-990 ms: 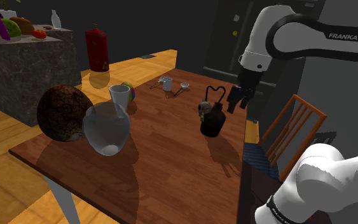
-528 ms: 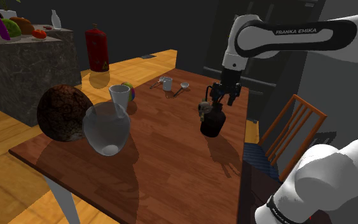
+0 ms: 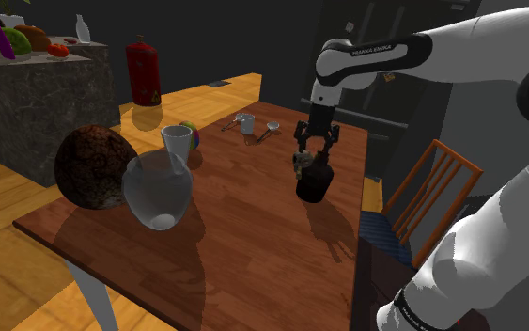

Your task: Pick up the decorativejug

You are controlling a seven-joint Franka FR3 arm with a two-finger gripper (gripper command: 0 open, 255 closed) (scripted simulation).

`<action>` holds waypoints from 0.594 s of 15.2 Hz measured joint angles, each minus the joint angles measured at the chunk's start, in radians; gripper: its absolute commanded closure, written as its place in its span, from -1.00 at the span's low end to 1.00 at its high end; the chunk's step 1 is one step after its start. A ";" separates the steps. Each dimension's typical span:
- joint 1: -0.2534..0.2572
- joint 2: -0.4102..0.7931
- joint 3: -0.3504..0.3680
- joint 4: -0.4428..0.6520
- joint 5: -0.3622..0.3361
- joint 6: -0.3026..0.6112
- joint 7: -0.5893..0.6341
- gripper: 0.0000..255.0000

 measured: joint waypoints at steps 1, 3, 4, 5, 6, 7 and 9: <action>-0.009 0.041 -0.010 0.024 0.008 0.005 0.010 -1.00; -0.020 0.103 -0.022 0.072 0.021 0.003 0.026 -1.00; -0.020 0.117 -0.023 0.074 0.025 0.011 0.032 -1.00; -0.020 0.123 -0.022 0.067 0.027 0.023 0.034 -1.00; -0.020 0.129 -0.023 0.061 0.029 0.034 0.033 -1.00; -0.021 0.133 -0.024 0.051 0.030 0.047 0.030 -1.00; -0.021 0.144 -0.024 0.037 0.032 0.072 0.027 -1.00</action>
